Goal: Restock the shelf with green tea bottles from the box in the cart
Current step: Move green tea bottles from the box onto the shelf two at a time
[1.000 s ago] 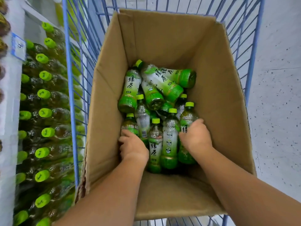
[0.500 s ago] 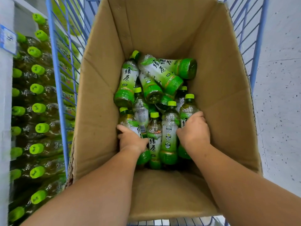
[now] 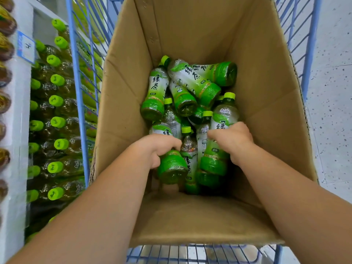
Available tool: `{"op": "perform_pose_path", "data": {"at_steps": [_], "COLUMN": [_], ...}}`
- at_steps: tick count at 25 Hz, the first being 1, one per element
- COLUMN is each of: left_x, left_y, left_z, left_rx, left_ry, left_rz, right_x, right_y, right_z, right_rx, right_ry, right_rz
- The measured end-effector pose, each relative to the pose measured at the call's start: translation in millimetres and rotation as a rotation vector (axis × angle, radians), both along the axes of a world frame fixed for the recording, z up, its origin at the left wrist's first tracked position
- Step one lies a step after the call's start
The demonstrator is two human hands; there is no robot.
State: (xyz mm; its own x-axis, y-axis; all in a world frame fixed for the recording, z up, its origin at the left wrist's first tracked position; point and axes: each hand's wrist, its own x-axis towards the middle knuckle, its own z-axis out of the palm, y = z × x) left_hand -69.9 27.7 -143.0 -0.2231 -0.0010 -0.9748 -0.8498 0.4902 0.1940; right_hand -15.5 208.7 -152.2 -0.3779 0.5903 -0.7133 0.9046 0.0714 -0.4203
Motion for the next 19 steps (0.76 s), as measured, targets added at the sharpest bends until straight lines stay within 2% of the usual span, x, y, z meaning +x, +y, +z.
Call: {"op": "perform_pose_path", "data": {"at_steps": [4, 6, 13, 19], "left_x": [6, 15, 21, 26], "left_y": [3, 4, -11, -36], "left_z": [30, 45, 81, 122], "left_rx": [0.114, 0.158, 0.209, 0.186], "left_ry": [-0.004, 0.040, 0.446, 0.657], "left_rz": [0.116, 0.159, 0.155, 0.123], "right_x": [-4, -7, -12, 7], "right_y": [-11, -9, -6, -12], "right_z": [8, 12, 30, 86], "right_rx": [-0.190, -0.213, -0.212, -0.172], "right_ry": [0.185, 0.250, 0.355, 0.413], "right_rz": [-0.156, -0.178, -0.026, 0.077]}}
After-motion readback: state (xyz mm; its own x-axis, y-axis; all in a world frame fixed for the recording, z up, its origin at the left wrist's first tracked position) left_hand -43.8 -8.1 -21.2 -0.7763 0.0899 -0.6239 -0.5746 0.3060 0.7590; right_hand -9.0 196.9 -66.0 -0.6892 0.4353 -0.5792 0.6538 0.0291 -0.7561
